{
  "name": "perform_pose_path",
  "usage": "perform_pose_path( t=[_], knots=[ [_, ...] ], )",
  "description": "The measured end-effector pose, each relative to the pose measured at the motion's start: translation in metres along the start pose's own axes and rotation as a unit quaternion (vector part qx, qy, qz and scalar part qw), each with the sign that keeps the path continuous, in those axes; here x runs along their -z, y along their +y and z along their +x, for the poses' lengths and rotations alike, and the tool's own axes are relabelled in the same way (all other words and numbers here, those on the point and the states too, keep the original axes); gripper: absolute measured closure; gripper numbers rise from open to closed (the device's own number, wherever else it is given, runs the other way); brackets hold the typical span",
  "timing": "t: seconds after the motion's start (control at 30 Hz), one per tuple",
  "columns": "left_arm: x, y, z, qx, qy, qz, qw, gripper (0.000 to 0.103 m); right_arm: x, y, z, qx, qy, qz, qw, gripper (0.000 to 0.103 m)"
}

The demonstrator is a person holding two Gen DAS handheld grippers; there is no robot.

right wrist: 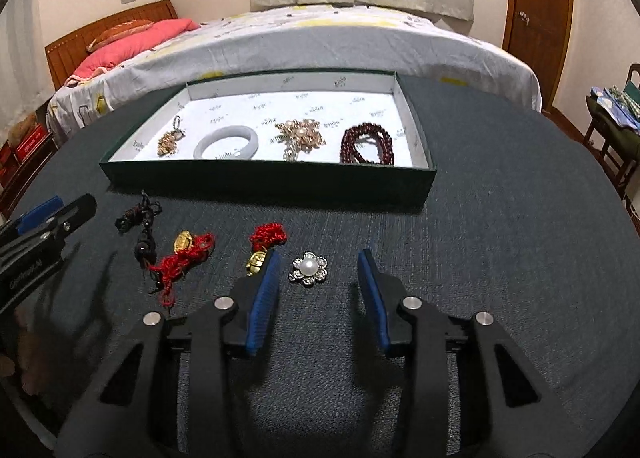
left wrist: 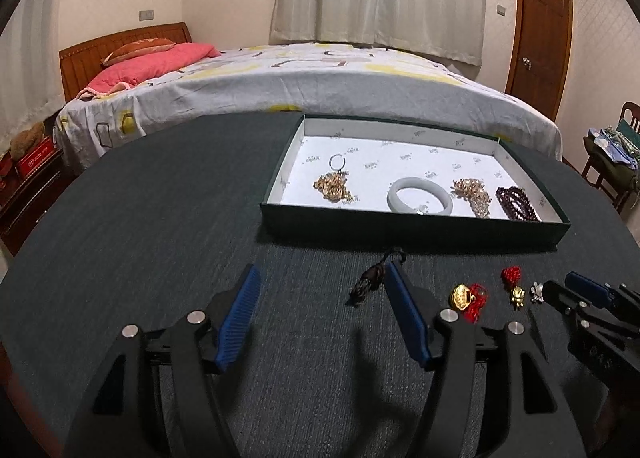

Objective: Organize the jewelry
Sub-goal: 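Close the right tool on the small silver pearl flower brooch, then grasp the black cord pendant by its black bead with the left tool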

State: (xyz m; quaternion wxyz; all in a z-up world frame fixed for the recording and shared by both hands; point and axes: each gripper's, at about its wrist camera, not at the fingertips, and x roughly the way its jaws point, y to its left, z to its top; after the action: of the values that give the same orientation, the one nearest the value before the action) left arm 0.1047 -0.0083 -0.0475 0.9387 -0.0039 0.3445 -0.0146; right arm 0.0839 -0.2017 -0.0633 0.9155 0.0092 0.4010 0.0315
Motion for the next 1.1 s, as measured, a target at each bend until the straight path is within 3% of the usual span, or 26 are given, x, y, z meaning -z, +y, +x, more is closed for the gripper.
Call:
perform_pose_path(
  t=[0.4, 0.53, 1.1],
  knots=[
    [0.005, 0.003, 0.004, -0.001, 0.014, -0.005, 0.9999, 0.04, -0.005, 0.003, 0.018, 0.003, 0.036, -0.003, 0.999, 0.065],
    [0.006, 0.001, 0.004, 0.0, 0.017, -0.003, 0.9998, 0.04, -0.006, 0.005, 0.019, 0.016, 0.037, -0.016, 0.999, 0.081],
    [0.004, -0.023, 0.01, 0.018, 0.035, 0.011, 0.9992, 0.04, -0.003, -0.014, 0.004, -0.01, 0.015, 0.002, 1.0, 0.082]
  ],
)
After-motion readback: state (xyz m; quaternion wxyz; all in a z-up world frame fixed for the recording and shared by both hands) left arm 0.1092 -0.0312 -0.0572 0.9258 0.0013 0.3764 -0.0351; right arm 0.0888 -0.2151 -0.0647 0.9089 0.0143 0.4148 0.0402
